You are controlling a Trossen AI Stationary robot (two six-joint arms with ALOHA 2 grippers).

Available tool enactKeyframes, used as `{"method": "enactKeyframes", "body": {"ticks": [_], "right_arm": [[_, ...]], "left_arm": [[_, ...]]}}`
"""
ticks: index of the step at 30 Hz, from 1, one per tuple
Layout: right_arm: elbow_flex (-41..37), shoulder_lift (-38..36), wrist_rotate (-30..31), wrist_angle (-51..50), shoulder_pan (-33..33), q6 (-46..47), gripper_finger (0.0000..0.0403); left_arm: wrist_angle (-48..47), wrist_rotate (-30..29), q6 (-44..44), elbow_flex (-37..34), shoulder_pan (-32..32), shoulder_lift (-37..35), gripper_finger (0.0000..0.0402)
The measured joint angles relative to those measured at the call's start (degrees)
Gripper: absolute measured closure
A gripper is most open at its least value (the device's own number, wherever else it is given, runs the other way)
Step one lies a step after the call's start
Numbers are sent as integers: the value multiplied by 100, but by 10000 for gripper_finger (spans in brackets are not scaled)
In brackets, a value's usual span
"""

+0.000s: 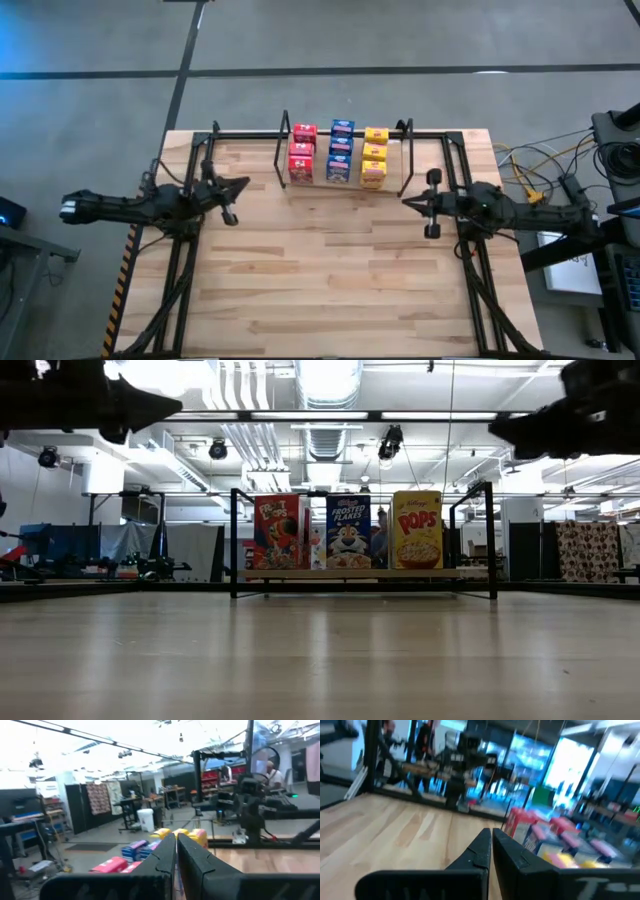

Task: Stack cereal on shelf
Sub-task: Return to Home Position

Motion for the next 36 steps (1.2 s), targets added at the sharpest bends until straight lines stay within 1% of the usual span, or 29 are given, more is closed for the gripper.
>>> {"method": "enactKeyframes", "body": {"ticks": [4, 5, 6, 7, 11, 14, 16, 17, 20, 23, 26, 36], "right_arm": [[-308, -958, 0, -210, 0, -149, 394], [-348, -1091, -3, -241, 0, -183, 394], [-345, -1083, -29, -120, 0, -196, 394], [-368, -1099, -83, -224, 2, -215, 394], [-378, -999, -96, -358, 11, -218, 394], [-382, -1058, -103, -377, 11, -71, 394], [-382, -1094, -109, -453, 24, -11, 394], [-382, -1084, -106, -455, 24, 10, 394], [-382, -1015, -92, -328, 24, 147, 394], [-382, -1002, -92, -351, 24, 472, 394], [-382, -973, -97, -384, 24, 570, 394], [-382, -914, -100, -515, 24, 621, 394]], "left_arm": [[-659, -39, 23, -2, 0, -707, 401], [-802, -31, -16, -4, 0, -867, 401], [-971, 24, -39, -4, 0, -1043, 401], [-1165, 126, -67, -4, 0, -1228, 401], [-1773, 760, -299, -125, -2, -1865, 401], [-1760, 1172, -383, -310, -2, -1822, 401], [-1567, 1260, -410, -523, 0, -1789, 401], [-1442, 1268, -427, -671, 0, -1799, 401], [-1851, 1119, -730, -692, -2, -1800, 401], [-1994, 691, -1234, -688, -2, -1758, 401], [-1948, 339, -1259, -682, 0, -1697, 401], [-1965, 305, -1264, -680, 0, -1674, 401]]}}
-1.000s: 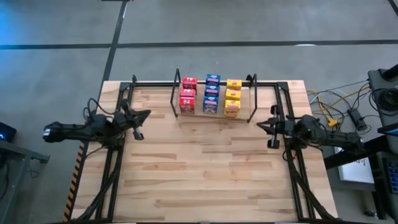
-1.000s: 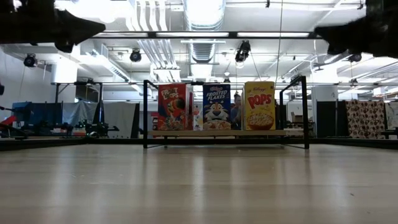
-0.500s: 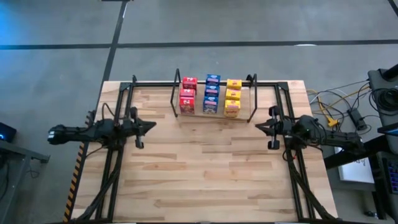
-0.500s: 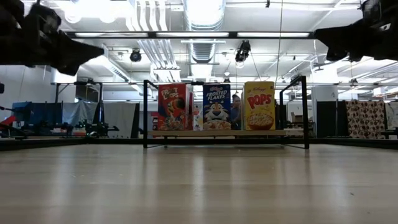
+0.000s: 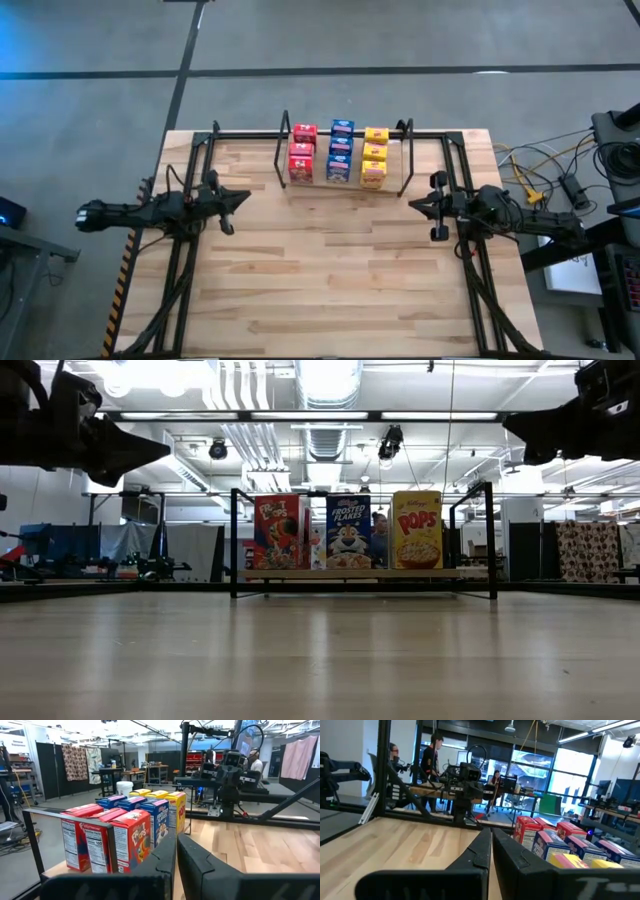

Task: Stack cereal on shelf
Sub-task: Return to Home Position

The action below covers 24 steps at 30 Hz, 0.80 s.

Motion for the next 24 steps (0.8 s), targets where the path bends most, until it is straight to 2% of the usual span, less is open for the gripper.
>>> {"method": "enactKeyframes", "body": {"ticks": [24], "right_arm": [[-2, 23, 1, -9, 0, 6, 394]], "left_arm": [[7, 11, 0, 2, 0, 64, 401]]}}
